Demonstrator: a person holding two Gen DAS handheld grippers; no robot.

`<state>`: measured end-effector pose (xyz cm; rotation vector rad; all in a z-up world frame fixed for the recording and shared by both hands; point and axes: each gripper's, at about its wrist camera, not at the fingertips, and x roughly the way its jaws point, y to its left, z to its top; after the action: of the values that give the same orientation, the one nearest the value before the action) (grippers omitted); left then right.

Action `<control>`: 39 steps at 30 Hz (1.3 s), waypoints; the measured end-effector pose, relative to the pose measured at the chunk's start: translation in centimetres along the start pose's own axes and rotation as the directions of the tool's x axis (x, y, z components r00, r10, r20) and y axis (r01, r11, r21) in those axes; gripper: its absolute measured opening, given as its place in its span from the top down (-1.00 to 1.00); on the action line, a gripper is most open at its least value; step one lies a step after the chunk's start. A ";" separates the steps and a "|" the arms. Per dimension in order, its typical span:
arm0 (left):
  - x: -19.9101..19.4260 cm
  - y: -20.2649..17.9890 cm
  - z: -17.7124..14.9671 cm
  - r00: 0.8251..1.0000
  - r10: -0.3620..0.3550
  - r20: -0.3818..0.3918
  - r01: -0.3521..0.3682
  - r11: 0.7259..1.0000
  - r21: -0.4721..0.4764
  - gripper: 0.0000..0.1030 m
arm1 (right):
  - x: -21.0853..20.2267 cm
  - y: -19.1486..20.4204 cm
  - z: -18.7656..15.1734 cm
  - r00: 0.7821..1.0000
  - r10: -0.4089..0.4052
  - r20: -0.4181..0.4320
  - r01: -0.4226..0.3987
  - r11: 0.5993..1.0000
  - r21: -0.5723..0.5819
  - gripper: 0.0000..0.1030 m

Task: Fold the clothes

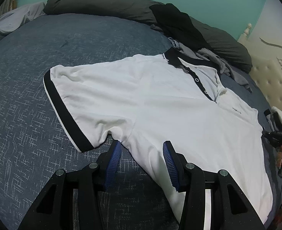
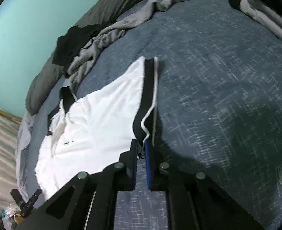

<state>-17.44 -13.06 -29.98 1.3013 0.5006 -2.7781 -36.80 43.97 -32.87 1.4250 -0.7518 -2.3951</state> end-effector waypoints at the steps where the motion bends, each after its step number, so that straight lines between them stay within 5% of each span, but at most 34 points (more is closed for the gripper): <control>1: -0.2 -0.1 0.0 1.000 -0.001 -0.001 0.001 1.000 0.006 0.03 | -0.1 0.1 0.1 1.000 -0.001 -0.002 0.001 1.000 0.003 0.70; 3: -0.9 -0.4 0.0 1.000 -0.007 -0.006 0.007 1.000 0.017 0.03 | -0.9 0.5 0.1 1.000 -0.024 0.000 0.024 1.000 0.004 0.52; 7: -2.5 -1.0 0.0 1.000 -0.016 -0.020 0.017 0.999 0.036 0.03 | -3.2 1.2 -0.2 0.998 -0.057 0.000 0.057 0.998 -0.008 0.46; 14: -6.5 -1.7 -1.4 0.992 -0.072 -0.103 0.076 0.997 0.033 0.03 | -6.8 5.2 -4.7 0.988 -0.049 -0.145 0.025 0.987 -0.162 0.41; 24: -12.5 -3.9 -6.1 0.962 -0.142 -0.235 0.161 0.985 0.064 -0.06 | -9.2 10.6 -16.0 0.923 -0.060 -0.379 -0.082 0.934 -0.347 0.21; 39: -13.6 -7.3 -11.8 0.919 -0.115 -0.377 0.183 0.971 0.152 -0.23 | -9.8 11.0 -22.6 0.883 -0.171 -0.436 -0.053 0.889 -0.455 0.04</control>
<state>-1.07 -4.04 -24.77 1.9207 0.3739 -2.7605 -12.84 32.53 -28.32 1.7154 -0.0140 -1.9461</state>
